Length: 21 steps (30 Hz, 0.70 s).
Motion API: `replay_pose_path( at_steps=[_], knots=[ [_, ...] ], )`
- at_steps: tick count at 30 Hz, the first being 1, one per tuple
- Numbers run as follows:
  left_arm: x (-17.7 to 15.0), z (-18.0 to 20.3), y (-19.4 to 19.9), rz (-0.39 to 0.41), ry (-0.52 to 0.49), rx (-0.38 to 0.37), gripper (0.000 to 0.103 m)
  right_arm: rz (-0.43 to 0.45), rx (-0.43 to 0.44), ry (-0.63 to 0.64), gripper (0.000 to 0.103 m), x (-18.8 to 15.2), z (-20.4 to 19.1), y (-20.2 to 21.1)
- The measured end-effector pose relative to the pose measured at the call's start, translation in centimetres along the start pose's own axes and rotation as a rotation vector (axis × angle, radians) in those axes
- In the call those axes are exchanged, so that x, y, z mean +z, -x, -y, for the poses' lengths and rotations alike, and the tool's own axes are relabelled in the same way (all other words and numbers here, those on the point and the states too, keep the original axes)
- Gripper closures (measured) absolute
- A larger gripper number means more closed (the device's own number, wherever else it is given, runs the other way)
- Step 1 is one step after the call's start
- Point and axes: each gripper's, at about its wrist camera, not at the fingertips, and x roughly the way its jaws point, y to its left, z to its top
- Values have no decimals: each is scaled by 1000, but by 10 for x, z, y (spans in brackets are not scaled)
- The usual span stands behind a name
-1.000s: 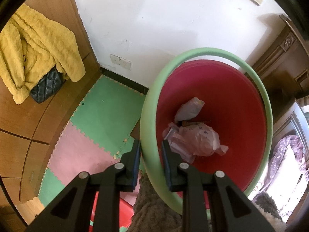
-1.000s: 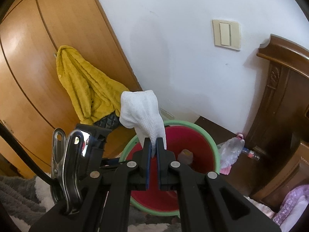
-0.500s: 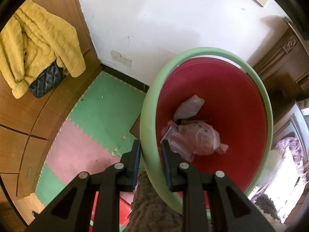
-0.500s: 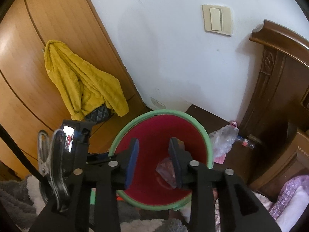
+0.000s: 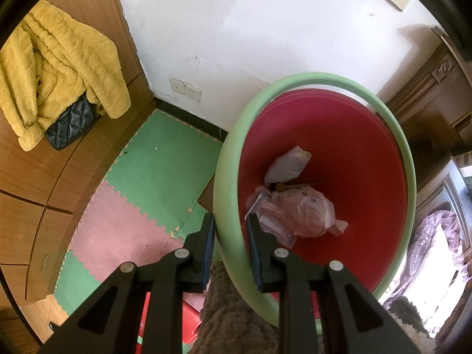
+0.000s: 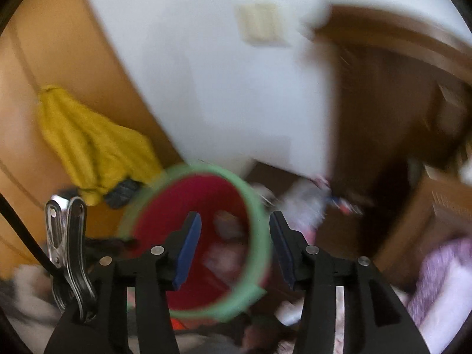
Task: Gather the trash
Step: 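Reach to the bedding and grasp the white red-trimmed sock with the right tool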
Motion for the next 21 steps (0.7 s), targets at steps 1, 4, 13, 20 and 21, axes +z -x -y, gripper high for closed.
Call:
replay_pose_path(
  at_steps=[1,4,13,20,21],
  knots=[
    [0,0,0,-3,-2,2,81,-78,-12,-42,53,-15,20,-16],
    [0,0,0,-11,-2,4,81,-342,-32,-166,53,-76,67,-67],
    [-3,5,-1,-30,-30,36,81,-599,19,-427,53,-167,91,-163],
    [-4,11,-1,-39,-42,61,81,-668,-138,-683,53,-192,125,-223],
    [-4,12,0,-36,-43,62,81,-670,-143,-700,59,-193,128,-227]
  ],
)
